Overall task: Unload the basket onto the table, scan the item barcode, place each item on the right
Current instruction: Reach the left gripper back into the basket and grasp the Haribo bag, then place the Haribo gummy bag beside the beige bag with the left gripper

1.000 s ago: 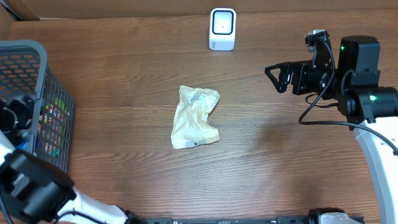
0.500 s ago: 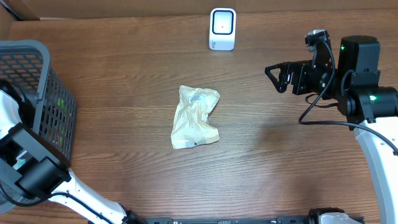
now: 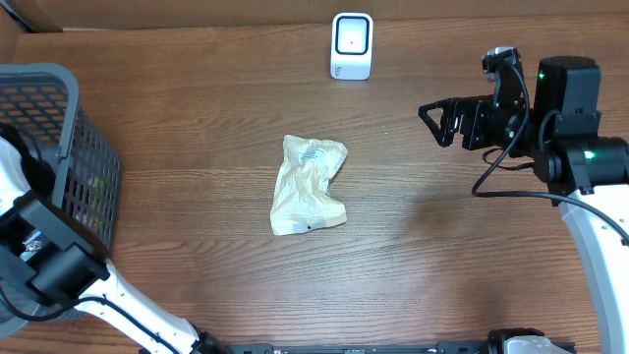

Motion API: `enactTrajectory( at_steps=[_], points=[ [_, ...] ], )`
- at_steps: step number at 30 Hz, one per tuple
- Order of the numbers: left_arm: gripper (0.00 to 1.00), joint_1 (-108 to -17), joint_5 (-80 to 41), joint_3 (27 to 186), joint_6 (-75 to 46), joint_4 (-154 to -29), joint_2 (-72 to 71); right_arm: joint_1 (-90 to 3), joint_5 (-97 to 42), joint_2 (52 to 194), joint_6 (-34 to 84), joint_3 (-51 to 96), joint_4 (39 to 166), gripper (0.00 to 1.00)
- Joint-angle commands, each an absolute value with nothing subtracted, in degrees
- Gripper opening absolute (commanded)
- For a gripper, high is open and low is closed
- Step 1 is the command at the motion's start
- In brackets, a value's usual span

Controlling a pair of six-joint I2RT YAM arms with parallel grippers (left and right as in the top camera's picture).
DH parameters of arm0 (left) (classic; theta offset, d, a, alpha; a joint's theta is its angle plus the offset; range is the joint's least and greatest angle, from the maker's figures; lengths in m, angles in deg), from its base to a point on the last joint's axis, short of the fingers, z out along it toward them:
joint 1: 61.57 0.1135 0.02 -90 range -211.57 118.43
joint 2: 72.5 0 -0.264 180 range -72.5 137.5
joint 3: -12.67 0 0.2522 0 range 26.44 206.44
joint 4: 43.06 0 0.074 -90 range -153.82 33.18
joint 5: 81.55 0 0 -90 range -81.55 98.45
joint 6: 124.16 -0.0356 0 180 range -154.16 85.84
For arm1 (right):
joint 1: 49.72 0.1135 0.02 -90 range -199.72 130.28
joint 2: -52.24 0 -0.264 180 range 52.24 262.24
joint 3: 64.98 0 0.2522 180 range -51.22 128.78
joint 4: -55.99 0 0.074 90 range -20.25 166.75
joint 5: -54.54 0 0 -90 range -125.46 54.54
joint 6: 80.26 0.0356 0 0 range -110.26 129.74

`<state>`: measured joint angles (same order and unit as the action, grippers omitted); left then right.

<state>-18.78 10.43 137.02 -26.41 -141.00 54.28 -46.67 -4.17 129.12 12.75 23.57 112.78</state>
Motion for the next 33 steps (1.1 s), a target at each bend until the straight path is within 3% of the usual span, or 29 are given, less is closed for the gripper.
enactTrajectory(
  at_steps=[1,6,19,24,28,33],
  points=[
    [0.04,-19.2,2.0,154.7,-25.4,-148.8,53.4,-46.4,-3.8,128.9,12.7,25.3,112.4,1.0],
    [0.04,-19.2,-2.8,170.5,-26.1,-153.7,49.4,-46.4,-3.8,128.9,12.7,25.3,112.8,1.0],
    [0.04,-19.2,1.0,171.0,-26.0,-153.6,24.5,-46.4,-3.8,128.9,12.7,25.3,111.8,1.0],
    [0.04,-19.5,-12.8,167.6,-32.2,-153.6,22.6,-46.4,-3.8,128.9,12.7,25.3,111.7,1.0],
    [0.04,-24.4,-23.8,159.2,-35.9,-153.6,22.6,-46.4,-3.8,128.9,12.7,25.3,111.7,1.0],
    [0.04,-38.2,-16.5,143.8,-35.7,-152.8,22.6,-46.4,-3.8,128.9,12.8,25.3,112.3,1.0]
  ],
)
